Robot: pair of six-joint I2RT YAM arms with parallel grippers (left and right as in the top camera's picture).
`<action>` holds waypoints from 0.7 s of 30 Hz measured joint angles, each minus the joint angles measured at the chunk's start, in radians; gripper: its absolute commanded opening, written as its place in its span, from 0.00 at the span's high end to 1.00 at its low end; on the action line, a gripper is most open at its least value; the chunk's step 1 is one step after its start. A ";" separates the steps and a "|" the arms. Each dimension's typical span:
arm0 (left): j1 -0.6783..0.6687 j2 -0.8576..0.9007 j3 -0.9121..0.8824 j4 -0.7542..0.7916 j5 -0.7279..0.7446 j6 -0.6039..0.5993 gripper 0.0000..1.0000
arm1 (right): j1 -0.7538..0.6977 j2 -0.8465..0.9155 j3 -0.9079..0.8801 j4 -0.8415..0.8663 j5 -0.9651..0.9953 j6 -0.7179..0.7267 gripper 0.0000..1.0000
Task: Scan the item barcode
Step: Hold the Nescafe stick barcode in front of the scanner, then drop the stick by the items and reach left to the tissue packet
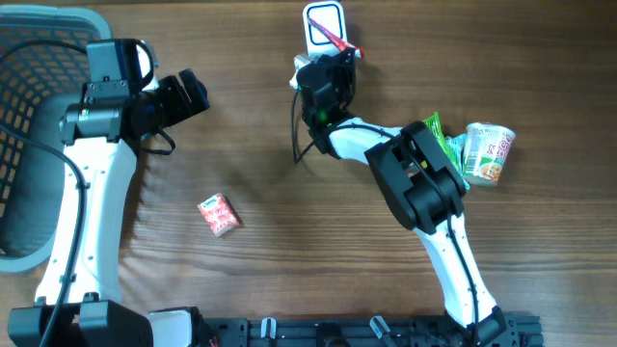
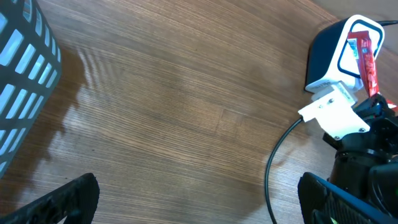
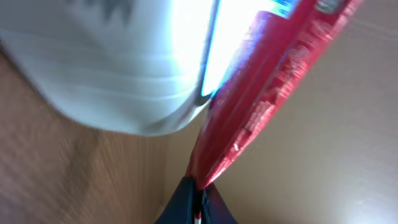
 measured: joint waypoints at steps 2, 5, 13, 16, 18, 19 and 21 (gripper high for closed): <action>0.000 0.000 0.000 0.000 0.001 0.000 0.00 | 0.001 0.001 -0.001 0.164 0.016 0.011 0.96; 0.000 0.000 0.000 0.000 0.000 0.000 0.00 | -0.001 -0.011 0.002 0.242 0.041 0.020 0.96; 0.000 0.000 0.000 0.001 -0.001 0.000 0.00 | -0.002 -0.269 0.009 -0.373 0.103 0.313 0.96; 0.000 0.000 0.000 0.001 -0.001 0.000 0.00 | -0.002 -0.436 0.014 -0.860 0.016 0.629 0.96; 0.000 0.000 0.000 -0.001 0.000 0.000 0.00 | -0.004 -0.562 0.008 -1.157 -0.116 0.893 0.96; 0.000 0.000 0.000 0.000 0.000 0.000 0.00 | -0.008 -0.608 0.011 -1.236 -0.182 1.001 0.96; 0.000 0.000 0.000 -0.001 0.000 0.000 0.00 | -0.029 -0.718 0.011 -1.450 -0.352 1.227 0.96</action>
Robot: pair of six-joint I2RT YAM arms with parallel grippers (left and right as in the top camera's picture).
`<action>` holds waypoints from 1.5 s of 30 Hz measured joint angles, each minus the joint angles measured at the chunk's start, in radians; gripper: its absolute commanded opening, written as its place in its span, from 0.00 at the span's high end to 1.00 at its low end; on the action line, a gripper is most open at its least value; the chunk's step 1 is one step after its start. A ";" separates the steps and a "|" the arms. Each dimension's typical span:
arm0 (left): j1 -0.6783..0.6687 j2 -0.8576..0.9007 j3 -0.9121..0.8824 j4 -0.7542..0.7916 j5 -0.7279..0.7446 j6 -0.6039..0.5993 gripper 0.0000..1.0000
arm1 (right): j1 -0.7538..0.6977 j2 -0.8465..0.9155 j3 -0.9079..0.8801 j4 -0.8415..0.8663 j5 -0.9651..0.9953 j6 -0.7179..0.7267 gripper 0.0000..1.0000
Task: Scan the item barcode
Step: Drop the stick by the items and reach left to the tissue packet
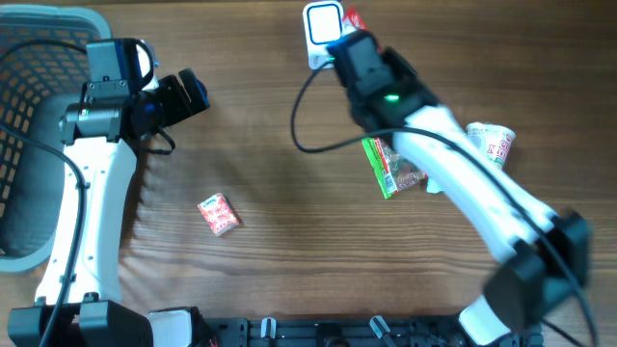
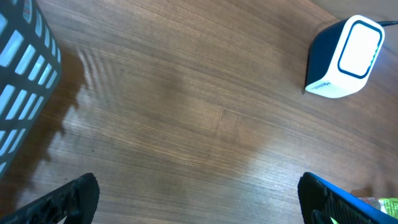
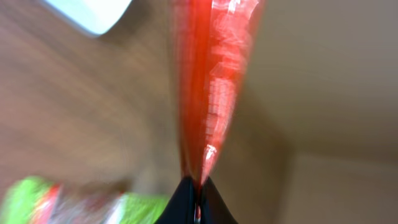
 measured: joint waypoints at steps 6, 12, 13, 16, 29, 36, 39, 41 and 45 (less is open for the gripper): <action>0.000 0.000 0.000 0.001 0.000 0.000 0.00 | -0.161 -0.105 -0.015 -0.451 -0.388 0.362 0.96; 0.000 0.000 0.000 0.001 0.000 0.000 0.00 | -0.257 -0.101 -0.208 -0.401 -0.491 0.475 0.00; 0.000 0.000 0.000 0.002 0.000 0.000 0.00 | -0.264 -0.099 -0.233 -0.382 -0.496 0.479 0.00; 0.000 0.000 0.000 0.001 0.000 0.000 0.00 | -0.267 -0.098 -0.259 -0.332 -0.510 0.487 0.01; 0.000 0.000 0.000 0.001 0.000 0.000 0.00 | 0.100 -0.064 -0.266 0.182 -1.000 0.594 0.11; 0.000 0.000 0.000 0.002 0.000 0.000 0.00 | 0.446 0.118 -0.267 0.421 -0.780 0.665 0.10; 0.000 0.000 0.000 0.001 0.000 0.000 0.00 | 0.518 0.160 -0.267 0.488 -0.665 0.668 0.08; 0.000 0.000 0.000 0.001 0.000 0.000 0.00 | 0.537 0.180 -0.267 0.534 -0.618 0.669 0.08; 0.000 0.000 0.000 0.001 0.000 0.000 0.00 | 0.536 0.208 -0.267 0.588 -0.592 0.669 0.09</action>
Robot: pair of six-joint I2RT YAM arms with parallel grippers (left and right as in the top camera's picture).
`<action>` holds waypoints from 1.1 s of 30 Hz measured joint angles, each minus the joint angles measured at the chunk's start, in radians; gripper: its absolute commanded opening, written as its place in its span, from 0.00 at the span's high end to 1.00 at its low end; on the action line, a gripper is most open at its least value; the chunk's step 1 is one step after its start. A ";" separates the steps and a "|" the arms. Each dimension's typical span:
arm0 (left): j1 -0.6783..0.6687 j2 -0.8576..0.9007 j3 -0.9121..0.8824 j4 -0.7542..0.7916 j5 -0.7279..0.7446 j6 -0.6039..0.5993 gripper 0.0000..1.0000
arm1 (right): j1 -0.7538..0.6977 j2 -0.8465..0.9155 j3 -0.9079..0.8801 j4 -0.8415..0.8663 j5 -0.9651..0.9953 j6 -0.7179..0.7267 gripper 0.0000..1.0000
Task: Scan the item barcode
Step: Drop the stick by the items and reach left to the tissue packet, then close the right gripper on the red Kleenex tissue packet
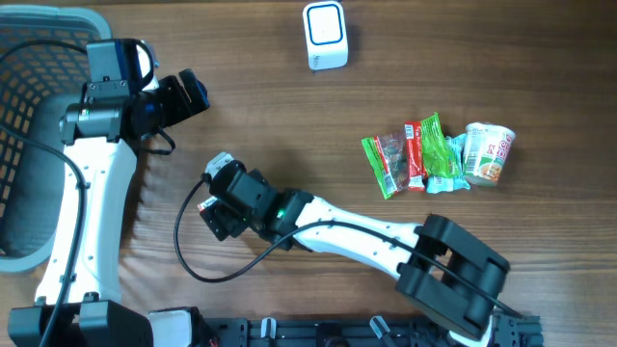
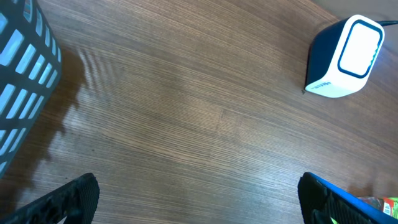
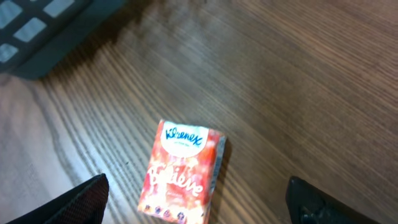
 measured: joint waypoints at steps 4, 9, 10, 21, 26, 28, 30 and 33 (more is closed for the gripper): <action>0.000 0.000 0.000 0.000 0.000 0.000 0.00 | 0.000 0.074 0.000 0.051 -0.021 -0.017 0.11; 0.000 0.000 0.000 0.000 0.000 0.000 0.00 | 0.000 0.121 0.000 0.042 -0.030 -0.024 0.20; 0.000 0.000 0.000 0.000 0.000 0.000 0.00 | 0.000 0.121 0.000 0.037 -0.029 -0.025 0.22; 0.000 0.000 0.000 0.000 0.000 0.000 0.00 | -0.166 0.082 0.008 -0.164 0.020 0.008 0.33; 0.000 0.000 0.000 0.000 0.000 0.000 0.00 | -0.266 0.054 0.008 -0.267 0.031 0.011 0.36; 0.000 0.000 0.000 0.000 0.000 0.000 0.00 | -0.297 0.046 0.008 -0.288 0.034 0.002 0.36; 0.000 0.000 0.000 0.000 0.000 0.000 0.00 | -0.311 0.028 0.006 -0.296 0.046 -0.045 0.36; 0.000 0.000 0.000 0.000 0.000 0.000 0.00 | -0.307 -0.061 0.004 -0.300 0.052 -0.130 0.36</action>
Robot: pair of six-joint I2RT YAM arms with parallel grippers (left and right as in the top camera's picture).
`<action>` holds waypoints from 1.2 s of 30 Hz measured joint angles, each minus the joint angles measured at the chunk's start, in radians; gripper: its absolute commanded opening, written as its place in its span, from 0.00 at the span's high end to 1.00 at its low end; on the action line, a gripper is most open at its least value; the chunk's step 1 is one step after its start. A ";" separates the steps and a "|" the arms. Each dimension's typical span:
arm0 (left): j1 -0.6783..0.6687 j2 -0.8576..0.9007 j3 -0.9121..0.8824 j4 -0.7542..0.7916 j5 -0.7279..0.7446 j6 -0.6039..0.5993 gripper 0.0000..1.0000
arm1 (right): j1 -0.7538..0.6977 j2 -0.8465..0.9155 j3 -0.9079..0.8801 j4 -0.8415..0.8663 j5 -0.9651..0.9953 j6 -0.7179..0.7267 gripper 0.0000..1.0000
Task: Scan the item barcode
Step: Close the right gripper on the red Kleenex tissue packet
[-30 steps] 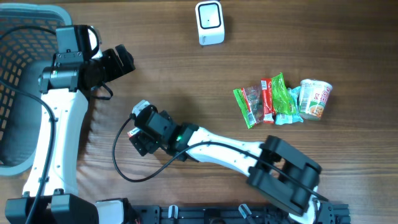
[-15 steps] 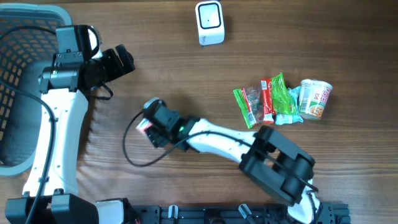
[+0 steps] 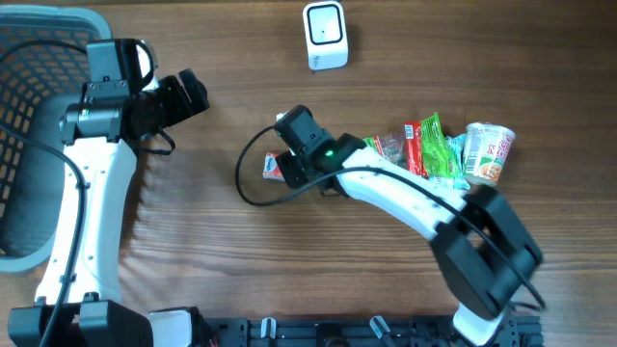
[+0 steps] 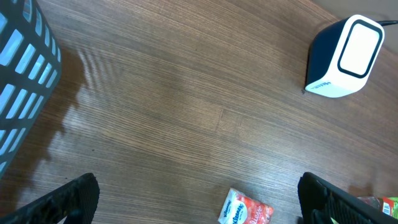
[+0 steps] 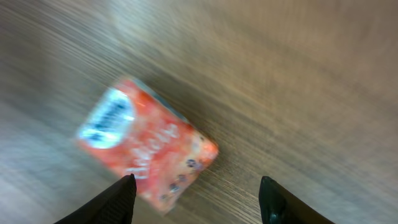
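Observation:
A red Kleenex tissue pack (image 3: 275, 167) lies flat on the wooden table left of centre. My right gripper (image 3: 287, 162) hovers over it, open. In the right wrist view the pack (image 5: 147, 147) is blurred, lying ahead of the left finger (image 5: 119, 200), with nothing between the jaws. The white and dark barcode scanner (image 3: 325, 36) stands at the far edge. My left gripper (image 3: 185, 94) is open at the upper left, high above the table. Its wrist view shows the pack (image 4: 246, 214) and the scanner (image 4: 344, 57).
A grey mesh basket (image 3: 29, 145) fills the left side, under my left arm. A row of snack packets (image 3: 413, 154) and a cup of noodles (image 3: 489, 152) lie at the right. The right arm's black cable (image 3: 253, 188) loops over the table beside the pack.
The tissue pack has moved from the front left to a spot nearer the table's middle. My right gripper has moved there with it and is still open. The left arm is unchanged.
My right gripper first held a thin red packet up at the scanner, then held it to the scanner's right. Later the red packet lay in the snack row and the gripper stood open over the tissue pack at the front left. Now the pack lies nearer the middle.

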 measured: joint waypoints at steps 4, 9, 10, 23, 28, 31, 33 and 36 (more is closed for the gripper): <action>0.000 0.000 0.000 0.000 0.000 0.000 0.00 | 0.006 -0.091 0.000 0.002 -0.061 -0.012 0.60; 0.000 0.000 0.000 0.000 0.000 0.000 0.00 | 0.006 -0.088 -0.011 0.001 -0.180 0.116 0.96; 0.000 0.000 0.000 0.000 0.000 0.000 0.00 | 0.007 -0.085 -0.020 0.000 -0.192 0.149 0.96; 0.000 0.000 0.000 0.000 0.000 0.000 0.00 | 0.009 0.052 -0.172 0.179 -0.278 0.595 0.96; 0.000 0.000 0.000 0.000 0.000 0.000 0.00 | 0.010 0.072 -0.174 0.204 -0.299 0.646 0.96; 0.000 0.000 0.000 0.000 0.000 0.000 0.00 | 0.011 0.077 -0.174 0.227 -0.288 0.653 0.95; 0.000 0.000 0.000 0.000 0.000 0.000 0.00 | 0.015 0.077 -0.174 0.241 -0.255 0.653 0.96; 0.000 0.000 0.000 0.000 0.000 0.000 0.00 | 0.016 0.085 -0.174 0.300 -0.173 0.644 0.96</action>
